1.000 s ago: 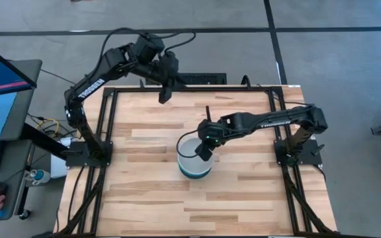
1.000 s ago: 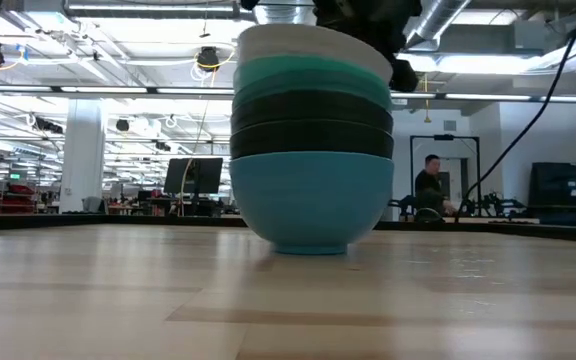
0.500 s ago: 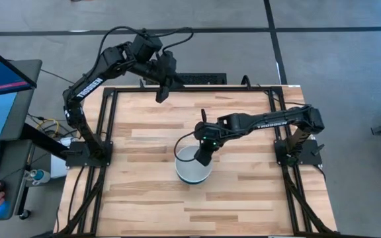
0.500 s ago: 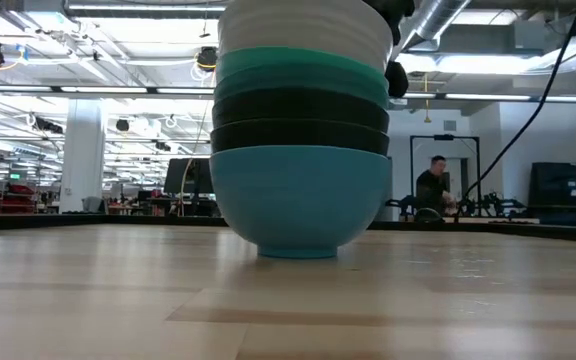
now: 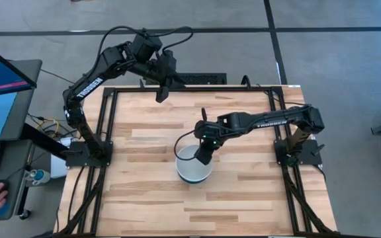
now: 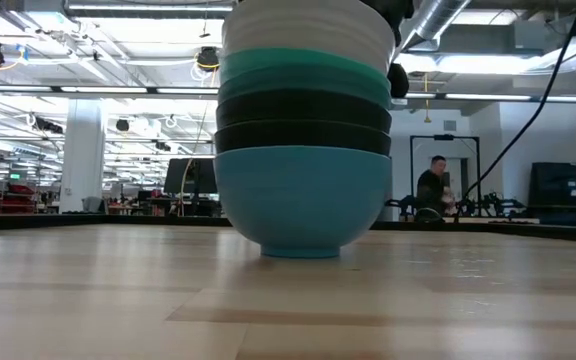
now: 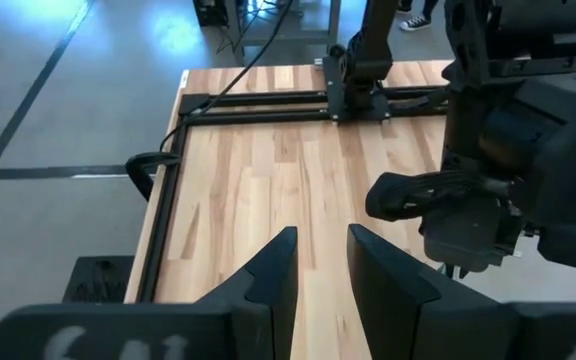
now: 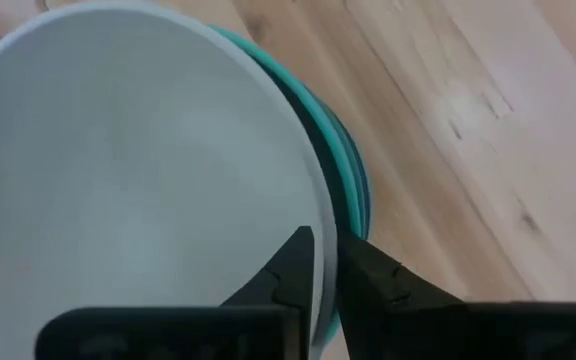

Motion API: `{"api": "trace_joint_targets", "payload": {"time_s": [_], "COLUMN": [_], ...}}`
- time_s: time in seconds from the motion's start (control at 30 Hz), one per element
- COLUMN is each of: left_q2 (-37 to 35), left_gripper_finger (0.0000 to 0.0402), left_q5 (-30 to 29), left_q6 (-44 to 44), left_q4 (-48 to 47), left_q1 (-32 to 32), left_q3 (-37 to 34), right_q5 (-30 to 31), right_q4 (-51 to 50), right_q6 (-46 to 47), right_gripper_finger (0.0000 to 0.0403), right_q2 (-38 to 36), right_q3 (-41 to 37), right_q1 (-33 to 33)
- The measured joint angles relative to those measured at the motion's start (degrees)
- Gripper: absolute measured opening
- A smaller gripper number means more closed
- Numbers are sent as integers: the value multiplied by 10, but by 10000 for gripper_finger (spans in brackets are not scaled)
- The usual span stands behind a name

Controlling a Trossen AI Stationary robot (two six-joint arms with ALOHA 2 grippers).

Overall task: Nest bowls inside each other
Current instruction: Stack the white bowl on the light blue bowl

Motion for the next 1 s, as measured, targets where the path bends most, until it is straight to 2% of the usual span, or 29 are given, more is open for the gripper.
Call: {"api": "trace_joint_targets", "payload": {"time_s": [0.23,0.73,1.0], "left_q2": [0,0,0], "left_gripper_finger": [80,80,80], "left_q5": [0,0,1], "left_q6": [1,1,3], "left_q4": [4,-2,-2], "left_q1": [1,1,1], "left_q3": [0,0,0], "right_q5": [-1,-18,-42], "right_q4": [16,11,-17], "right_q6": [-39,-40,-63], "right_gripper_finger": [61,59,96], "right_q2": [0,0,0], "right_q3": [0,0,0], "right_q1": [-10,-16,-51]}}
